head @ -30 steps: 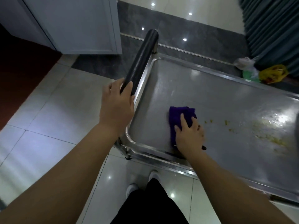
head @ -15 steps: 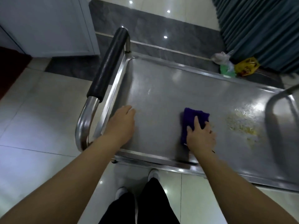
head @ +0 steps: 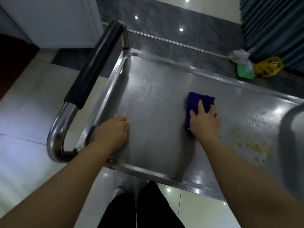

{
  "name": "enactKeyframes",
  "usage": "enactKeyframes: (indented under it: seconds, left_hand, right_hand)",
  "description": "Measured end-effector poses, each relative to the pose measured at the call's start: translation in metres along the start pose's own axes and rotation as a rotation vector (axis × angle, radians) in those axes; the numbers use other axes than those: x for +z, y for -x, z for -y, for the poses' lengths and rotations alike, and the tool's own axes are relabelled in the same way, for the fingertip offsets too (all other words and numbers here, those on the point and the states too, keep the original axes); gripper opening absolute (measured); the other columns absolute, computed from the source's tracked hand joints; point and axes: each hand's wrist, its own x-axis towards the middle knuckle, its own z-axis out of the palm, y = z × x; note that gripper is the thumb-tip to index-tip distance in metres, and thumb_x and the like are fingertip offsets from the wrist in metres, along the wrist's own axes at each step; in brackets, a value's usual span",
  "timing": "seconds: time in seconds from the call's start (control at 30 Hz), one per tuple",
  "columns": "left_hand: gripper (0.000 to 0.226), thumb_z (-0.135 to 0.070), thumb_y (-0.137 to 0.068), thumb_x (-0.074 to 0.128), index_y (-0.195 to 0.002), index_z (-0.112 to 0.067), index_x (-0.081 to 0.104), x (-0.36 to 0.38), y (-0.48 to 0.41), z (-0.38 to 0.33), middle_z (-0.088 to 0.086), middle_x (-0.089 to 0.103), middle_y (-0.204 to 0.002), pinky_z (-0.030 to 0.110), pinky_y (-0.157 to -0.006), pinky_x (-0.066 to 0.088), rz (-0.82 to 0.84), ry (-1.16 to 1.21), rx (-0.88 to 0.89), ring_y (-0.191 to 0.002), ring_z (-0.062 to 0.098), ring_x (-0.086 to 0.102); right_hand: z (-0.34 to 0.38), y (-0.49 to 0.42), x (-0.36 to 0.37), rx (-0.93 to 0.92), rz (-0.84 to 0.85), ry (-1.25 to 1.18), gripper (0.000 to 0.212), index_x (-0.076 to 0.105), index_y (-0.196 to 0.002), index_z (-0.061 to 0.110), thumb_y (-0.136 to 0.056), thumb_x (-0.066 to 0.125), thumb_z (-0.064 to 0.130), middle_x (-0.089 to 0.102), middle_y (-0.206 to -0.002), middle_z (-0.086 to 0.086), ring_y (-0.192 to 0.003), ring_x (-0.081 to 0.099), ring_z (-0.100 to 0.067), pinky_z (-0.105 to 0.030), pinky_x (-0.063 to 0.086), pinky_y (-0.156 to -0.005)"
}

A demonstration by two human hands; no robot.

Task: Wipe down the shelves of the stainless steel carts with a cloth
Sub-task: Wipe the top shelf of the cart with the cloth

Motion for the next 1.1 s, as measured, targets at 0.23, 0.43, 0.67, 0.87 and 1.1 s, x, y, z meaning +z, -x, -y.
enactKeyframes:
  seconds: [0.23,0.43,0.67,0.87,1.1]
  left_hand:
    - [0.029,-0.031,-0.094,0.047,-0.114,-0.018,0.064,0.002,0.003,-0.014,-0.006,0.046,-0.141,0.033,-0.094,0.043,-0.082,0.008,-0.094,-0.124,0.021,0.048]
    - [0.024,-0.027,-0.09,0.054,-0.103,-0.012,0.069,0.0,0.003,-0.021,0.002,0.057,-0.131,0.035,-0.085,0.046,-0.115,0.016,-0.113,-0.111,0.026,0.057]
    - [0.028,-0.031,-0.091,0.05,-0.107,-0.011,0.061,-0.015,-0.042,-0.039,0.012,0.055,-0.115,0.044,-0.084,0.046,-0.107,-0.002,-0.188,-0.102,0.036,0.05]
    - [0.053,-0.037,-0.095,0.043,-0.144,-0.022,0.029,-0.019,-0.114,-0.049,0.005,0.02,-0.154,0.043,-0.114,0.019,-0.076,-0.003,-0.075,-0.143,0.028,0.011]
    - [0.046,-0.051,-0.089,0.047,-0.124,-0.022,0.049,-0.013,-0.135,-0.042,0.0,0.046,-0.127,0.043,-0.095,0.045,-0.085,-0.132,-0.016,-0.116,0.023,0.044]
  right_hand:
    - [0.074,0.046,0.038,-0.528,0.02,0.116,0.057,0.009,-0.147,0.039,-0.096,0.031,0.049,0.006,-0.156,-0.005,-0.123,0.018,-0.038,-0.051,0.018,-0.101]
    - [0.014,-0.038,0.004,-0.541,-0.031,0.144,0.053,0.016,-0.145,0.044,-0.095,0.029,0.054,0.014,-0.155,-0.002,-0.126,0.029,-0.04,-0.05,0.024,-0.104]
    - [0.05,-0.035,0.002,-0.247,-0.005,0.108,0.059,0.01,-0.148,0.035,-0.095,0.033,0.047,0.008,-0.156,-0.009,-0.129,0.018,-0.045,-0.055,0.018,-0.104]
    - [0.028,-0.047,0.001,-0.801,0.042,0.209,0.053,0.005,-0.144,0.049,-0.095,0.022,0.058,0.003,-0.156,0.003,-0.129,0.021,-0.033,-0.045,0.02,-0.105]
    - [0.054,-0.135,-0.017,-0.097,-0.065,0.053,0.058,0.008,-0.148,0.033,-0.097,0.031,0.047,0.005,-0.154,-0.012,-0.13,0.019,-0.043,-0.054,0.021,-0.105]
